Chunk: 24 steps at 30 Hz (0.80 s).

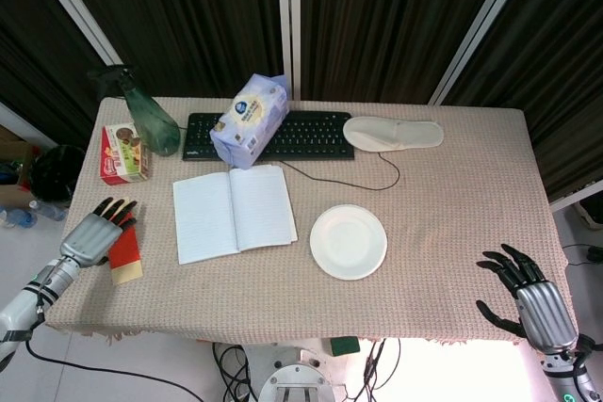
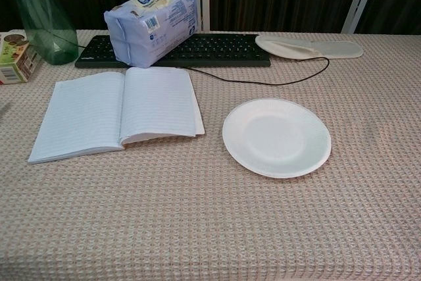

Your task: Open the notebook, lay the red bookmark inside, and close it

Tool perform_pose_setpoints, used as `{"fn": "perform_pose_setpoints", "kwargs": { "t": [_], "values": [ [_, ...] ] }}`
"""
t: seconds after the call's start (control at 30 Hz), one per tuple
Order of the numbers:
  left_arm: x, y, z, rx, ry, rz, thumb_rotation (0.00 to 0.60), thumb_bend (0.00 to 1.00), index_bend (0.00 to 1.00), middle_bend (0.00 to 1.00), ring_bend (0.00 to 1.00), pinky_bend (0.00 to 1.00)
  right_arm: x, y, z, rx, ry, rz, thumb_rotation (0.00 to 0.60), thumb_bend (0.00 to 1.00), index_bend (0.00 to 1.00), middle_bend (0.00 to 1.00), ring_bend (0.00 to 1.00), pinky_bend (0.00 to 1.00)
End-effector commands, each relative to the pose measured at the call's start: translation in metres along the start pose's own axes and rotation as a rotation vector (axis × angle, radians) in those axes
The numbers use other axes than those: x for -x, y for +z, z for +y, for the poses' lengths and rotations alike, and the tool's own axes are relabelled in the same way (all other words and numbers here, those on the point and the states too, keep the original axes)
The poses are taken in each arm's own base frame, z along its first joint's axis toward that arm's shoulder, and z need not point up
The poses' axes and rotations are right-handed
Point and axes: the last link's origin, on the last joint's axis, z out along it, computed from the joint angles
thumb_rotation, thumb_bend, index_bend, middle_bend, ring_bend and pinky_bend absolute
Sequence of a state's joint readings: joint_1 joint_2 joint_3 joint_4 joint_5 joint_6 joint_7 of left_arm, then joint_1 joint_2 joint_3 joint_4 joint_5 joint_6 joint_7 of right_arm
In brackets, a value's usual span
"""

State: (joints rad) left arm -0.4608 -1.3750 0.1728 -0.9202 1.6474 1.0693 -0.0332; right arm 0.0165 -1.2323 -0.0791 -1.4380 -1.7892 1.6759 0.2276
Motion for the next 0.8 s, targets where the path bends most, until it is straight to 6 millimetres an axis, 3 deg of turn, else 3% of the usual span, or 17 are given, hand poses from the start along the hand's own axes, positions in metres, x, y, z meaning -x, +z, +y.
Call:
{"fn": "perform_pose_setpoints", "kwargs": {
  "t": [0.03,0.33,0.63,0.8],
  "values": [
    [-0.0021,0.0038,0.0026,0.015,0.017,-0.002,0.600,0.05,0.20,0.00,0.01,0.08,-0.0003,-0.0006,0.0006,0.003,0.000,0.001,0.600,0.21,0.30,0.21,0.10,0.19],
    [-0.0018,0.0030,0.0003,0.006,0.056,-0.041,0.600,0.05,0.22,0.00,0.01,0.08,0.0005,-0.0013,0.0037,0.013,0.006,0.000,0.600,0.21,0.31,0.21,0.10,0.19],
    [0.0007,-0.0021,0.0012,-0.012,0.024,-0.036,0.600,0.06,0.37,0.00,0.01,0.08,0.0012,0.0001,0.0030,0.006,0.006,-0.002,0.600,0.21,0.31,0.21,0.10,0.19],
    [0.0015,-0.0033,0.0016,-0.015,0.013,-0.034,0.600,0.13,0.40,0.00,0.01,0.08,0.0013,0.0000,0.0025,0.005,0.007,0.000,0.600,0.21,0.31,0.21,0.10,0.19]
  ]
}}
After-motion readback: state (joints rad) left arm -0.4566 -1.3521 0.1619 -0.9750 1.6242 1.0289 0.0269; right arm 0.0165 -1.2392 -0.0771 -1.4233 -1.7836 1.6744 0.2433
